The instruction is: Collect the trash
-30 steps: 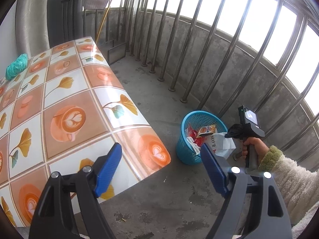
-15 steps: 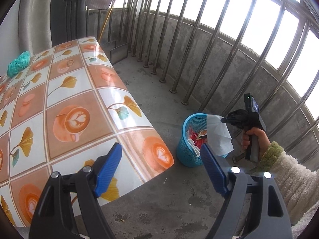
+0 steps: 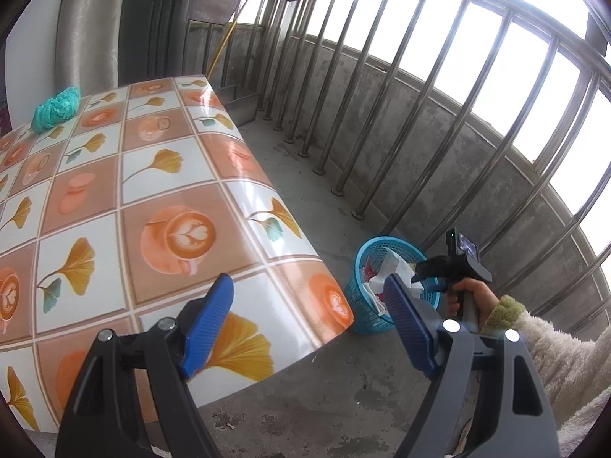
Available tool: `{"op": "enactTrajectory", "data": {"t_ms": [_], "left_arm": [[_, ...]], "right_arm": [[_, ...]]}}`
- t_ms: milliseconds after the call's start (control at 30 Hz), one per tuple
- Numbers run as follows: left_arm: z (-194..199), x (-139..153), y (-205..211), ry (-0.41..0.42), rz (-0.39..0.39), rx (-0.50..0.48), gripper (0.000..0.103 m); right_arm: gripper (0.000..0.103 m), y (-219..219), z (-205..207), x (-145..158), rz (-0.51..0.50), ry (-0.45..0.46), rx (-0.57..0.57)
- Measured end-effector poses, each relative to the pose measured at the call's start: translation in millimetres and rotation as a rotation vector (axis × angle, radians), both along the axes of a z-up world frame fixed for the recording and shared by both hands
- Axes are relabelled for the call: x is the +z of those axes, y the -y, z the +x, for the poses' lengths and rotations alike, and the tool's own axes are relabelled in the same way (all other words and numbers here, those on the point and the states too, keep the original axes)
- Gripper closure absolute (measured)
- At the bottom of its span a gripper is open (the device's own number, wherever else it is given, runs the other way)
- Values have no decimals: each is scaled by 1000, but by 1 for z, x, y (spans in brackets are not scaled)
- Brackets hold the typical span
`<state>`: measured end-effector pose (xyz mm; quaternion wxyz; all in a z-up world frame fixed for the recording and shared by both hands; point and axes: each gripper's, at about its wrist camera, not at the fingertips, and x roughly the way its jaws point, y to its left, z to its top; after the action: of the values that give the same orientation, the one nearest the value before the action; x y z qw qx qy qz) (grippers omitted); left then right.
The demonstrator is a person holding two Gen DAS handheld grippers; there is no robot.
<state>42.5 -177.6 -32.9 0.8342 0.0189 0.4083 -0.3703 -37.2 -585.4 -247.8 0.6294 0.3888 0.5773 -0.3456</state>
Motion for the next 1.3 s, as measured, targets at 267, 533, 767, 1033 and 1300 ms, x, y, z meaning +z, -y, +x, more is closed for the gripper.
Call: {"op": "enactTrajectory", "data": {"t_ms": [267, 533, 767, 1033, 1300], "left_arm": [[27, 23, -49, -7, -89, 101, 24], [43, 57, -157, 86, -180, 351, 19], [46, 75, -274, 179, -150, 649, 17], [75, 59, -378, 150, 23, 870, 14], [126, 18, -386, 16, -68, 708, 14]], "right_arm": [[35, -40, 41, 105, -255, 112, 131], [21, -177, 128, 267, -368, 575, 436], [16, -372, 231, 308, 6, 785, 853], [16, -614, 303, 264, 440, 645, 1220], [31, -703, 342, 215, 589, 452, 1302]]}}
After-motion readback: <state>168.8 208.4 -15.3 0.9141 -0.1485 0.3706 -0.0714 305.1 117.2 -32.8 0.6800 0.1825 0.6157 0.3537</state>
